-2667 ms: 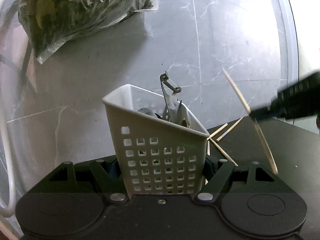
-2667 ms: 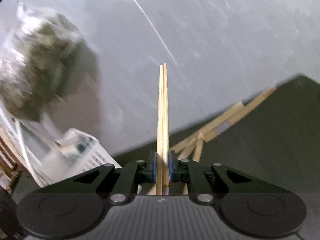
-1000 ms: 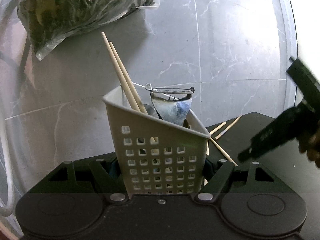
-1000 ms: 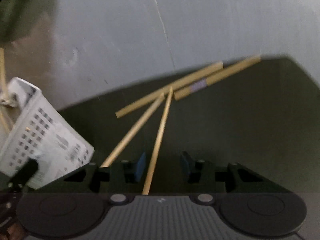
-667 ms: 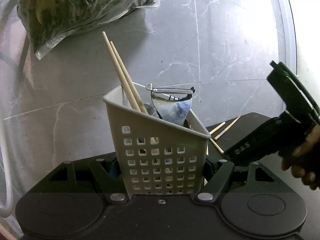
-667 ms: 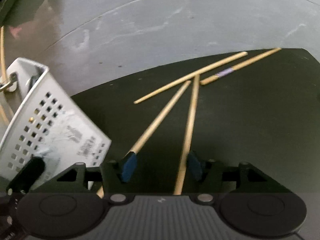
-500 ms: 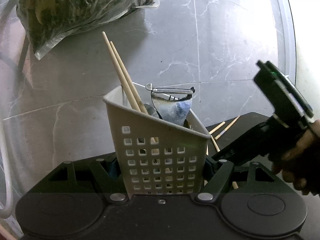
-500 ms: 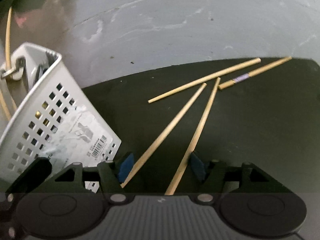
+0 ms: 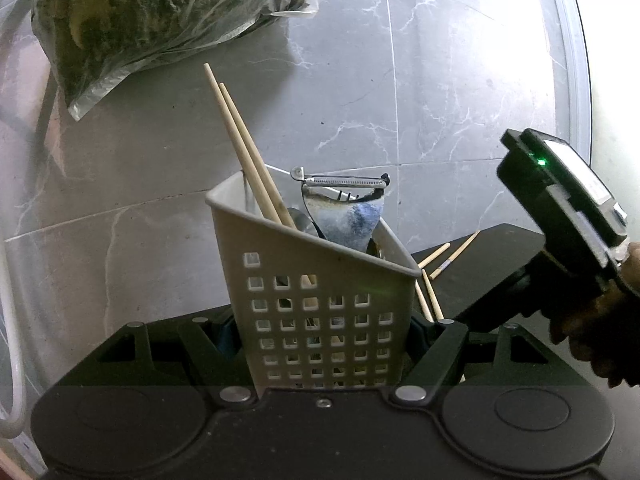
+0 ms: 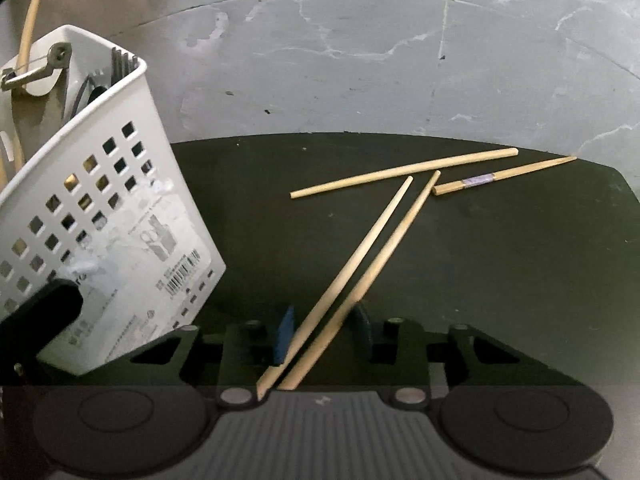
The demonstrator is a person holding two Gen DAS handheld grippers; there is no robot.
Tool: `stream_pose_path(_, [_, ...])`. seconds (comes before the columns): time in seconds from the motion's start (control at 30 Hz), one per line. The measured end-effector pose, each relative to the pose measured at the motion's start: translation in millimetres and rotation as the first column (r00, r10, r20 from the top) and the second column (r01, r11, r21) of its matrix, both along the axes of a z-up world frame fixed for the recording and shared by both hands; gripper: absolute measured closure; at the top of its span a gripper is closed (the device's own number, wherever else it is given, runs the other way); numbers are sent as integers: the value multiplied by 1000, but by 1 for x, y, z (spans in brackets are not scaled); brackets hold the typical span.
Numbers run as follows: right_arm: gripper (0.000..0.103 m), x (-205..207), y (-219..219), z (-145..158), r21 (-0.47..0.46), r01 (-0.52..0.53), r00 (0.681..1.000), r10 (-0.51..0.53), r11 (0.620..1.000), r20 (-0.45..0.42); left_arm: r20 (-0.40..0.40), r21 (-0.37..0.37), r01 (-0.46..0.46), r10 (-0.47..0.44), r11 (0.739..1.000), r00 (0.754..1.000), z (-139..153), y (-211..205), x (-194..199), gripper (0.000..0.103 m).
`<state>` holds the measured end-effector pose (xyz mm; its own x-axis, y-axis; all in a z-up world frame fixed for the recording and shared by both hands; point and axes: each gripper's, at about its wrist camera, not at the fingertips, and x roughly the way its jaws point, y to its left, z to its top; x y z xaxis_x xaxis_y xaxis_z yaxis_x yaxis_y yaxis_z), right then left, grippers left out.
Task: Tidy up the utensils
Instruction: 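Return the right gripper to the remaining chopsticks on the tray, then align the right gripper fingers around two parallel chopsticks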
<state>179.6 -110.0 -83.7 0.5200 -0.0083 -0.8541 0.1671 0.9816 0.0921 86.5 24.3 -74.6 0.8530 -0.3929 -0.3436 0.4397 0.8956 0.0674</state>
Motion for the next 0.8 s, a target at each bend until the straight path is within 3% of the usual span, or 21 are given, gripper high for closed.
stream_pose_path(0.3, [85, -26, -23, 1, -13, -129, 991, 129, 992, -45, 1, -1, 0, 0, 1000, 1000, 0, 0, 0, 25])
stream_pose_path(0.5, [80, -38, -49, 5, 73, -161, 984, 166, 984, -62, 3, -3, 0, 0, 1000, 1000, -1, -1, -1, 25])
stream_pose_path(0.6, [67, -36, -50, 10, 98, -210, 975, 215, 973, -49, 2, 0, 3, -3, 1000, 1000, -1, 0, 0, 25])
stream_pose_path(0.8, [65, -25, -38, 17, 9, -378, 916, 376, 926, -138, 2, 2, 5, -5, 1000, 1000, 0, 1, 0, 25])
